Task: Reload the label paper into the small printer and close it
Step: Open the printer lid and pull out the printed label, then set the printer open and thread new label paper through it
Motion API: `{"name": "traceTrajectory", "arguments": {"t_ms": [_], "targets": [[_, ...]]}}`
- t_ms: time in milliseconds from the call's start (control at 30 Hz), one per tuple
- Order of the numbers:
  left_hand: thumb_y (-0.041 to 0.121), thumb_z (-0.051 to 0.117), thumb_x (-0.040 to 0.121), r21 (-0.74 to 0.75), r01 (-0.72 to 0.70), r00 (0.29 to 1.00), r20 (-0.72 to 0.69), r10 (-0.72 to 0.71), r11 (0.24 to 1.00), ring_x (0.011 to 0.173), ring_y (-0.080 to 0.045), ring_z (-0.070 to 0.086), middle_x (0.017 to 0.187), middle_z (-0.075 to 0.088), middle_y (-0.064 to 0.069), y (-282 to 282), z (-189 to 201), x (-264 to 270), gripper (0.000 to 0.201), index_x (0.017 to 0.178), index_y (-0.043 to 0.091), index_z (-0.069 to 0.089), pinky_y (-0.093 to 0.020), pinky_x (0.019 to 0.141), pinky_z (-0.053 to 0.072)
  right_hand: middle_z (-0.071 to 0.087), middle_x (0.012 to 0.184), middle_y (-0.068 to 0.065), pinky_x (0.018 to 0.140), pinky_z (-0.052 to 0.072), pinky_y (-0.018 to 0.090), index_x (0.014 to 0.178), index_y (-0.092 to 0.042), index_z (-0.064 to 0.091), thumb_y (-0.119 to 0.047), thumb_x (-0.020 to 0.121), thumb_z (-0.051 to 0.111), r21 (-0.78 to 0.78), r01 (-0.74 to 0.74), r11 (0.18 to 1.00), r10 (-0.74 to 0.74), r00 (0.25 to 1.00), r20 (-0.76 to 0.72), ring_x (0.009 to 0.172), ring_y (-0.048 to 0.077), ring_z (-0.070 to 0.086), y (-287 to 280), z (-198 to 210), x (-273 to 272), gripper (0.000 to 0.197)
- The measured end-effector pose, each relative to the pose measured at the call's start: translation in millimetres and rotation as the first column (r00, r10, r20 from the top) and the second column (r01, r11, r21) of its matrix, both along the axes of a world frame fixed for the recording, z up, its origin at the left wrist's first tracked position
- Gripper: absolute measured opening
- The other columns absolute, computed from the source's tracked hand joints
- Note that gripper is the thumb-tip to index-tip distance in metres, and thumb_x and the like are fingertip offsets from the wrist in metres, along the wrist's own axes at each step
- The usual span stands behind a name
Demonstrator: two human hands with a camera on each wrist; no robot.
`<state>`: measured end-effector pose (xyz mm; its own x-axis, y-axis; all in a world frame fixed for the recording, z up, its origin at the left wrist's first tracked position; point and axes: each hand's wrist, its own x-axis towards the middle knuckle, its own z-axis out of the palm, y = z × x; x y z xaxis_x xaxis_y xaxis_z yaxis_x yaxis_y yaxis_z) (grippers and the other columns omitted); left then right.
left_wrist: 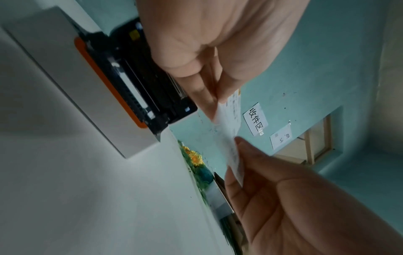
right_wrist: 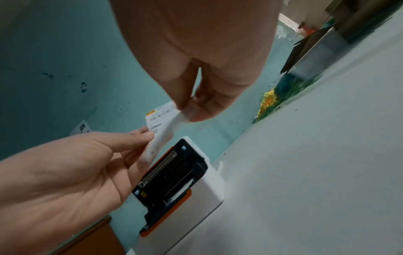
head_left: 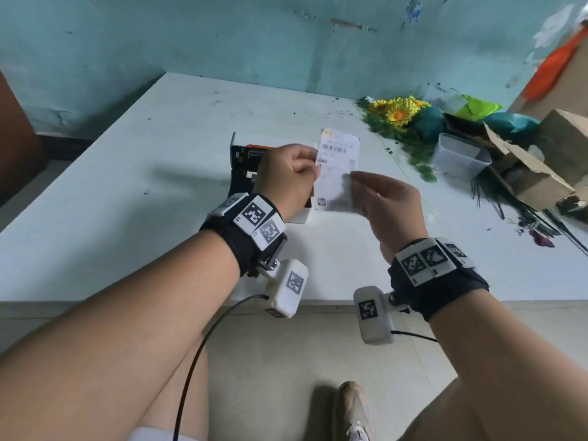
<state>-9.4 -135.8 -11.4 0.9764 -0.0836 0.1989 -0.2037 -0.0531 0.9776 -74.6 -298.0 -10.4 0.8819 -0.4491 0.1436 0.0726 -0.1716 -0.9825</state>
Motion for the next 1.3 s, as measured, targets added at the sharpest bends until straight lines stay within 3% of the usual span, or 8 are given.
{"name": "traceTrajectory", "arguments": {"t_ms": [133,367,467,567,733,833,933,1300], "targets": [[0.002,0.058,0.103,-0.083,0.203,0.948,-0.231,-0.217,0.976,0.088,-0.023,0.072,0.114,0.074,-0.011,-25,-5,-4,0.028,0.128,0.008,0.068,-0.043,0.086,0.067,0.08,0.097,0.023,0.09,0.062,0.061,0.088,-0.021,0.086,-0.012,0.084,0.074,-0.139,0.153,0.978,-0.164,0.984,-0.069,0.078,0.025,0.073,-28,-20,7,0.015],[-0.017,0.036,0.097,-0.062,0.311,0.843,-0.443,-0.305,0.948,0.096,-0.029,0.067,0.104,0.06,-0.004,-58,-20,-3,0.045,0.12,0.007,0.066,-0.044,0.096,0.059,0.075,0.103,0.006,0.085,0.06,0.041,0.118,-0.01,0.08,-0.007,0.098,0.055,-0.376,0.164,0.912,-0.254,0.946,-0.203,0.092,0.022,0.068,-61,-36,22,0.032],[-0.017,0.039,0.092,-0.029,0.303,0.821,-0.5,-0.276,0.953,0.098,-0.037,0.065,0.1,0.062,-0.011,-64,-29,2,0.043,0.099,0.012,0.069,-0.042,0.089,0.054,0.069,0.078,0.027,0.087,0.063,0.058,0.075,-0.006,0.078,-0.007,0.08,0.05,-0.375,0.13,0.918,-0.254,0.918,-0.303,0.081,0.022,0.064,-70,-54,35,0.028],[-0.015,0.039,0.093,0.004,0.305,0.827,-0.496,-0.263,0.952,0.095,-0.032,0.053,0.098,0.057,-0.014,-61,-34,4,0.041,0.095,0.014,0.068,-0.04,0.089,0.045,0.033,0.065,0.011,0.062,0.027,0.036,0.051,-0.023,0.038,-0.006,0.081,0.051,-0.388,0.079,0.918,-0.245,0.883,-0.399,0.068,0.018,0.036,-73,-54,38,0.036],[-0.008,0.05,0.097,0.233,0.344,0.898,-0.366,-0.245,0.91,0.113,-0.033,0.068,0.097,0.055,0.005,-39,-28,7,0.051,0.141,0.014,0.064,-0.047,0.101,0.058,0.03,0.056,0.0,0.061,0.028,0.031,0.05,-0.023,0.032,-0.033,0.095,0.068,-0.366,0.075,0.928,-0.245,0.862,-0.444,0.059,0.022,0.032,-70,-48,31,0.058],[-0.004,0.056,0.098,0.298,0.33,0.925,-0.292,-0.244,0.895,0.117,-0.025,0.068,0.117,0.062,-0.001,-17,-26,1,0.047,0.14,0.014,0.065,-0.046,0.104,0.058,0.075,0.098,0.002,0.089,0.052,0.037,0.092,-0.025,0.078,-0.052,0.085,0.068,-0.425,0.065,0.903,-0.257,0.874,-0.412,0.097,0.029,0.065,-62,-45,29,0.029],[0.0,0.061,0.096,0.307,0.235,0.962,-0.212,-0.175,0.922,0.11,-0.029,0.075,0.118,0.072,-0.006,11,-22,-6,0.03,0.116,0.019,0.073,-0.036,0.09,0.061,0.065,0.146,0.005,0.102,0.051,0.033,0.138,-0.022,0.068,-0.028,0.099,0.065,-0.444,0.034,0.895,-0.219,0.902,-0.373,0.116,0.029,0.066,-47,-32,21,0.04],[0.02,0.058,0.08,0.388,-0.204,0.933,-0.2,0.298,0.899,0.075,-0.024,0.051,0.078,0.058,-0.007,123,-24,17,0.01,0.082,0.015,0.066,-0.033,0.073,0.047,0.07,0.094,0.0,0.085,0.058,0.037,0.123,-0.029,0.075,-0.015,0.094,0.068,-0.113,-0.171,0.979,0.123,0.931,-0.345,0.08,0.016,0.062,51,-14,41,0.033]]}}
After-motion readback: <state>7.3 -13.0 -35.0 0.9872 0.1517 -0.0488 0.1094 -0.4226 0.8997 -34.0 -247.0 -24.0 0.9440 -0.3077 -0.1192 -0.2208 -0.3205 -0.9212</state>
